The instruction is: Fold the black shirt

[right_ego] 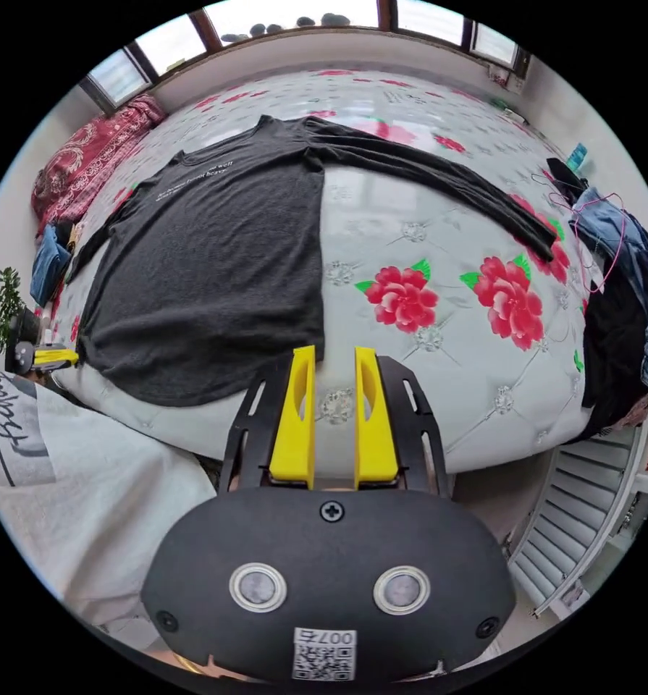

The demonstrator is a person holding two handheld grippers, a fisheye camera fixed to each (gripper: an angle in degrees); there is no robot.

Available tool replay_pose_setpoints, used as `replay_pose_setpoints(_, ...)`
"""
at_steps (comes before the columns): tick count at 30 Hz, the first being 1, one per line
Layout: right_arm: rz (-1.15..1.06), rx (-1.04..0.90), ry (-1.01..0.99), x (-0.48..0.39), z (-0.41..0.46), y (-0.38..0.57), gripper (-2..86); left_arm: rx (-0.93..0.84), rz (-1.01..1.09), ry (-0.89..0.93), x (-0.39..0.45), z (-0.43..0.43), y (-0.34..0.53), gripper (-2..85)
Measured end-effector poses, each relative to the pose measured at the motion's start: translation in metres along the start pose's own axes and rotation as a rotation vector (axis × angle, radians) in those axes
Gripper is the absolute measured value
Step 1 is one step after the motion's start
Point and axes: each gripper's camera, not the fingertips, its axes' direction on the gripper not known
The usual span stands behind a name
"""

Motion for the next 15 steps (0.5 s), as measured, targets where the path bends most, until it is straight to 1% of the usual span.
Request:
replay_pose_setpoints(1, 0.011, 0.000, -0.042, 0.009, 0.003, -0.001, 5.8, 0.000, -0.028, -0.003, 0.000, 0.001, 0.004, -1.0)
replay_pose_setpoints(3, 0.049, 0.007, -0.207, 0.035, 0.014, -0.005, 5.0, 0.048, -0.154, 0.002, -0.004, 0.000, 0.011, -1.0)
replay_pose_setpoints(4, 0.046, 0.024, -0.214, 0.040, 0.014, -0.004, 4.7, 0.068, -0.184, 0.025, -0.005, -0.001, 0.010, -0.9)
replay_pose_setpoints(6, -0.005, 0.039, -0.339, 0.056, 0.016, -0.001, 3.5, 0.176, -0.297, 0.121, -0.010, -0.008, 0.001, -0.9)
replay_pose_setpoints(8, -0.011, 0.038, -0.413, 0.069, 0.020, 0.003, 2.4, 0.264, -0.364, 0.161, -0.011, -0.012, -0.007, -0.8)
replay_pose_setpoints(10, 0.001, 0.049, -0.457, 0.084, 0.023, 0.006, 1.3, 0.305, -0.409, 0.177, -0.012, -0.008, -0.018, -0.5)
replay_pose_setpoints(12, 0.000, 0.008, -0.570, 0.105, 0.030, 0.006, 0.4, 0.279, -0.443, 0.174, -0.012, 0.010, -0.034, 0.9)
replay_pose_setpoints(13, -0.003, 0.004, -0.593, 0.109, 0.030, 0.006, 0.2, 0.259, -0.445, 0.170, -0.011, 0.018, -0.038, 1.6)
replay_pose_setpoints(15, -0.005, -0.004, -0.641, 0.126, 0.031, 0.005, 0.0, 0.133, -0.435, 0.124, -0.002, 0.050, -0.054, 5.7)
